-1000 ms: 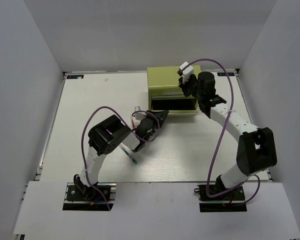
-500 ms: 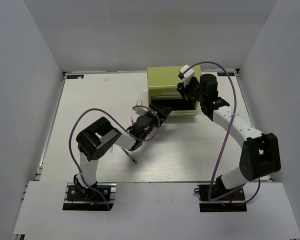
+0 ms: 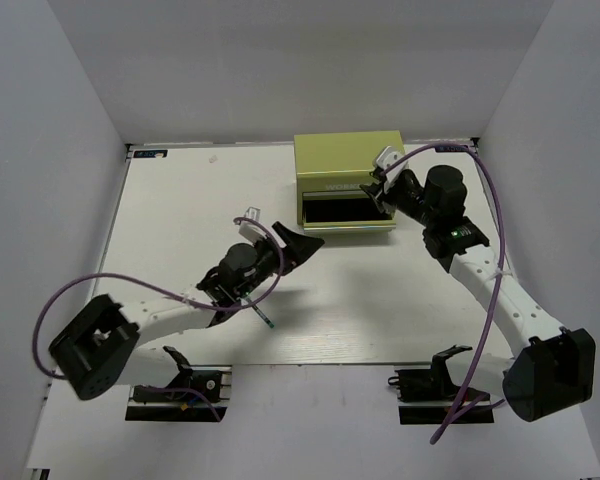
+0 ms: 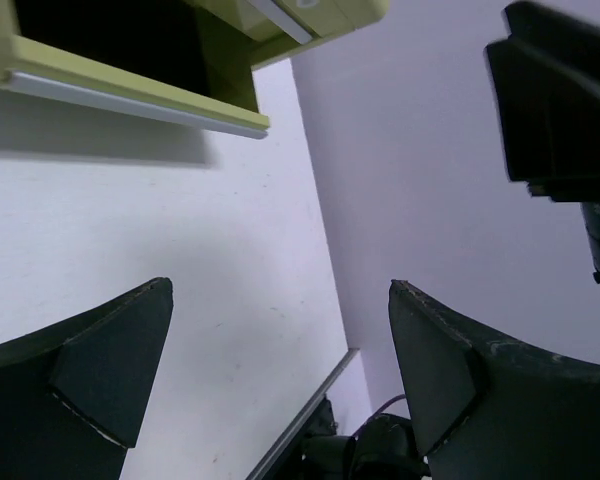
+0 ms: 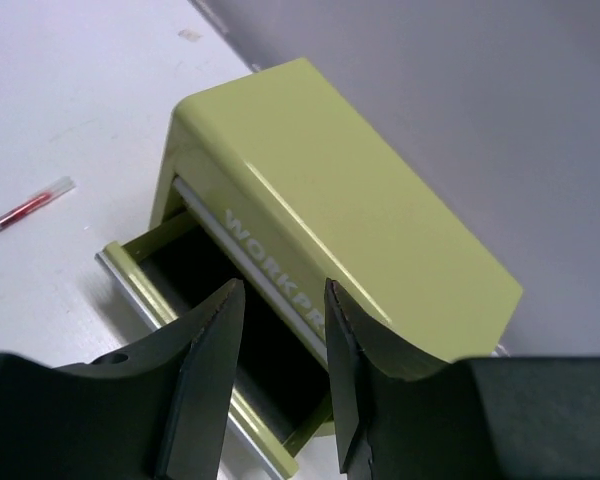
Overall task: Sort the stationery into containers
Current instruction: Pick up the pen from the center of the board, then place the pen in the drawer, then pick up the pen from the center of the board.
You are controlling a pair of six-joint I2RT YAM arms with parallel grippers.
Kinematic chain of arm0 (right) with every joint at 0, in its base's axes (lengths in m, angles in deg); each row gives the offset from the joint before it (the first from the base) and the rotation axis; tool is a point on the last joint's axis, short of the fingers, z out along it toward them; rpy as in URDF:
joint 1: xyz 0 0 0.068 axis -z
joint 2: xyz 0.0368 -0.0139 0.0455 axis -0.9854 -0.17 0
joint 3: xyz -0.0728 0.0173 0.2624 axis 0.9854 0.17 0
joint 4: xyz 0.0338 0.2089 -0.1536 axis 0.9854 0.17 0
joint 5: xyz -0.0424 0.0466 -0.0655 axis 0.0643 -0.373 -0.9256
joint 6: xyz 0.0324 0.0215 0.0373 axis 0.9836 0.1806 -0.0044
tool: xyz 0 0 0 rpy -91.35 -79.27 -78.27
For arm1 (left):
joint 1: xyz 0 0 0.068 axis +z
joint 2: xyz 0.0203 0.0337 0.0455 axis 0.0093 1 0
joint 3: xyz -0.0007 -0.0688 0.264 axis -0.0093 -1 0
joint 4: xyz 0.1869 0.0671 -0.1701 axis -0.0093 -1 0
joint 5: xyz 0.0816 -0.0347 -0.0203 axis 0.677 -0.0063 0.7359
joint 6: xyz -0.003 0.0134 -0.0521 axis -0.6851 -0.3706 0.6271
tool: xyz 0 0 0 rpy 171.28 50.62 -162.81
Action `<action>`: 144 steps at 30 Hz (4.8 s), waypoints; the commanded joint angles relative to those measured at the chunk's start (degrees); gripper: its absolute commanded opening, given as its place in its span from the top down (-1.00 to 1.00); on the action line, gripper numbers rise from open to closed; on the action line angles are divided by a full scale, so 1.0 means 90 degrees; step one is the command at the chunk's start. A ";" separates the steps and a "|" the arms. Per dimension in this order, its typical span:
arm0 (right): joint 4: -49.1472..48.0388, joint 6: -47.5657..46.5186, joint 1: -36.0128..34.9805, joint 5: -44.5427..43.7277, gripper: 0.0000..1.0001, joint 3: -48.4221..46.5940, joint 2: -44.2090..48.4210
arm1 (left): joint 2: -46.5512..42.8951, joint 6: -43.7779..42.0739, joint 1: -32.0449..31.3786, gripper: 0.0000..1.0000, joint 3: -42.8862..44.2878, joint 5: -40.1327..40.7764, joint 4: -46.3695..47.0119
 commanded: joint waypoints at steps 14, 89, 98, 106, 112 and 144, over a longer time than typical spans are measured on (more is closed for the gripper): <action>0.2789 -0.0009 -0.1384 0.1403 0.37 -0.1368 -0.1548 | -0.3282 -0.1045 0.0201 -0.98 0.0784 0.2696 -0.7527; 0.3365 0.1594 -0.3231 -0.0611 1.00 -0.4289 -0.5331 | -0.4798 -0.1357 0.0201 -0.98 0.0385 0.3165 -0.9231; 0.3249 0.0982 -0.2636 -0.1156 1.00 -0.3948 -0.3848 | -0.3968 -0.2038 0.0201 -0.98 0.0648 0.2941 -0.8929; 0.2712 -0.0670 -0.1845 -0.1615 1.00 -0.2571 -0.2655 | -0.2299 -0.2763 0.0201 -0.98 0.1526 0.2716 -0.8928; 0.2174 -0.2506 -0.1405 -0.1440 1.00 -0.1293 -0.1999 | -0.1048 -0.3066 0.0348 -0.98 0.2142 0.2598 -0.8860; 0.2721 -0.3622 -0.0448 0.0307 -0.15 -0.1457 -0.1933 | 0.0564 -0.3564 0.1959 -0.76 0.2416 0.1143 -0.8030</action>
